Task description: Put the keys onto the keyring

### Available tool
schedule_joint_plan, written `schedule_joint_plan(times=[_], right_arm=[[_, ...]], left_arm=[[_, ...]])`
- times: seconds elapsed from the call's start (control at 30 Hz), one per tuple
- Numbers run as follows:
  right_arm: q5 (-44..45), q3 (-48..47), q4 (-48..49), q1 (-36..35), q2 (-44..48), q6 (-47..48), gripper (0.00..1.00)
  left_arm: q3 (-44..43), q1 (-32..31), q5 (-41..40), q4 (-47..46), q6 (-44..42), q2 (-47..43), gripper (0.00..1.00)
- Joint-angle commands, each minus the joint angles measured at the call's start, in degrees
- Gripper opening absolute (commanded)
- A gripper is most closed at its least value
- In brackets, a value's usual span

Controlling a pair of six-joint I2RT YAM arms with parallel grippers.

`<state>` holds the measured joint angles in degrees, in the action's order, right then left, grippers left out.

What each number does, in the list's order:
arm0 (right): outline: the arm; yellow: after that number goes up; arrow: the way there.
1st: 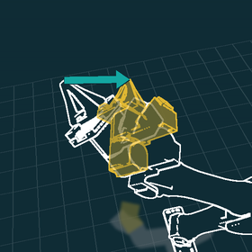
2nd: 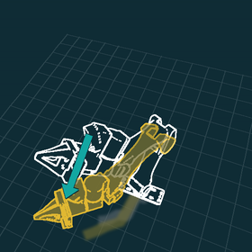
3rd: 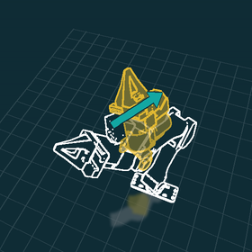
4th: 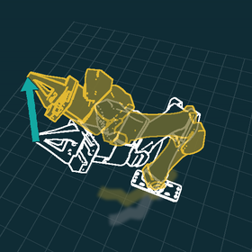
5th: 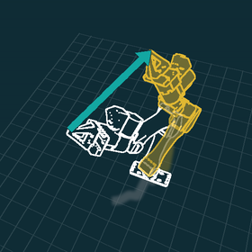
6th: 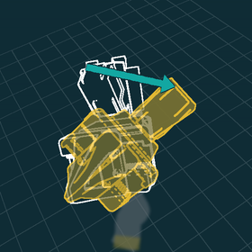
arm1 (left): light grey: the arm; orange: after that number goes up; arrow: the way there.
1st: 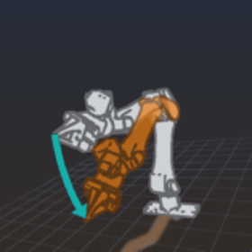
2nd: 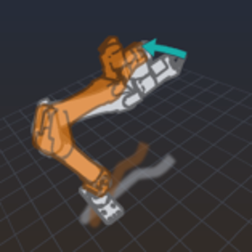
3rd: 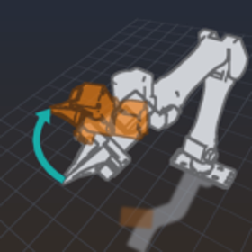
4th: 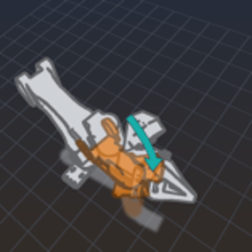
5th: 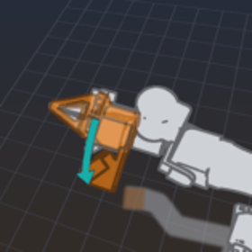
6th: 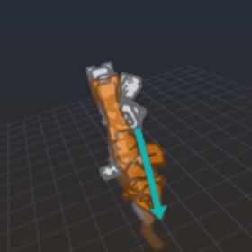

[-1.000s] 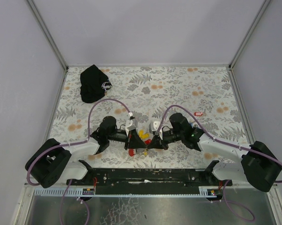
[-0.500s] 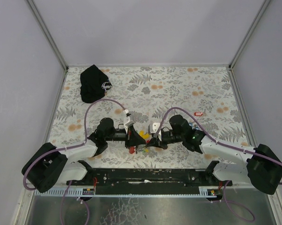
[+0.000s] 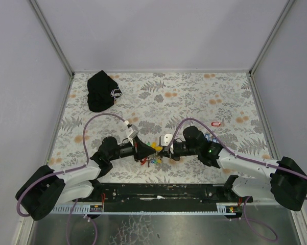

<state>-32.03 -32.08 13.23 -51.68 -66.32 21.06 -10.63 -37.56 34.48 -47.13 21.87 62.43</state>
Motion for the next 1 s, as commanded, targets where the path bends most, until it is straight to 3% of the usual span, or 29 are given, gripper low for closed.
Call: schedule_joint_plan(times=[0.0,0.23,0.5,0.7,0.97], right_arm=[[-1.6,-1.5,-1.2,-1.9,0.2,-0.5,0.0],[-5.5,-1.6,1.6,-1.9,0.2,-2.4,0.0],[-3.9,-2.3,0.8,-1.9,1.7,-2.8,0.0],[2.2,-3.1,-2.2,-1.8,3.6,-1.5,0.0],[4.8,-7.5,-9.5,-1.9,3.6,3.3,0.0]], left_arm=[[2.5,-1.7,-14.1,-11.9,2.3,-2.6,0.0],[6.6,-5.9,-24.3,-23.3,4.6,-1.1,0.0],[8.1,-8.0,-26.6,-33.0,4.9,4.4,0.0],[9.4,-8.0,-27.4,-29.8,5.1,1.5,0.03],[9.9,-8.0,-28.6,-22.5,4.2,-3.8,0.19]])
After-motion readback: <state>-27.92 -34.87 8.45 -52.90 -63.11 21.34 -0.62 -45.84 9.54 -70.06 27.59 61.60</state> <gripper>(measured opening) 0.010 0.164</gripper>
